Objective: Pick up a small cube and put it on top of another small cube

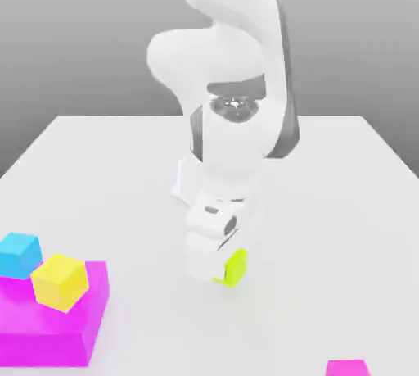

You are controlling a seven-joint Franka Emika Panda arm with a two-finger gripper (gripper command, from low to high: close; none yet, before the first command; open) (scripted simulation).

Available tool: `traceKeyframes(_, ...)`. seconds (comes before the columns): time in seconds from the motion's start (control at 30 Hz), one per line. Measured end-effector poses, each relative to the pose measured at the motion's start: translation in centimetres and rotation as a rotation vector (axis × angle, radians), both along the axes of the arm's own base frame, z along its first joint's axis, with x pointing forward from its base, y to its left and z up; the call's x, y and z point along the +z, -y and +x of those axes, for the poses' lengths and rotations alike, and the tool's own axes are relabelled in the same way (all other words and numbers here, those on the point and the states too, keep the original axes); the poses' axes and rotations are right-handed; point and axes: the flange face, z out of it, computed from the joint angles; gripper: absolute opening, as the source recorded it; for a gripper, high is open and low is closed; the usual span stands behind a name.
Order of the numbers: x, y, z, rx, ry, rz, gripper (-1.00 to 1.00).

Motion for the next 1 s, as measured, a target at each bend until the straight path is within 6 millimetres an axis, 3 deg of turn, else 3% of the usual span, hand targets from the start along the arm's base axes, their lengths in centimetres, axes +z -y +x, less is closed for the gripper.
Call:
traceKeyframes(0.1, 1.5, -0.5, 0.6, 0.012, -0.003, 0.012, -1.0)
traceKeyframes(0.47, 3.9, -6.7, 11.9, 0.101, -0.016, 0.039, -1.0)
traceKeyframes(0.77, 6.3, -14.0, 19.7, 0.201, -0.007, 0.017, -1.0)
traceKeyframes(0.83, 4.8, -14.9, 20.4, 0.212, -0.004, 0.013, -1.0)
traceKeyframes(0.9, 1.9, -15.1, 20.5, 0.215, -0.004, 0.011, -1.0)
traceKeyframes(0.93, 0.8, -15.1, 20.5, 0.215, -0.004, 0.011, 1.0)
traceKeyframes(1.0, 0.8, -15.1, 20.5, 0.215, -0.004, 0.011, 1.0)
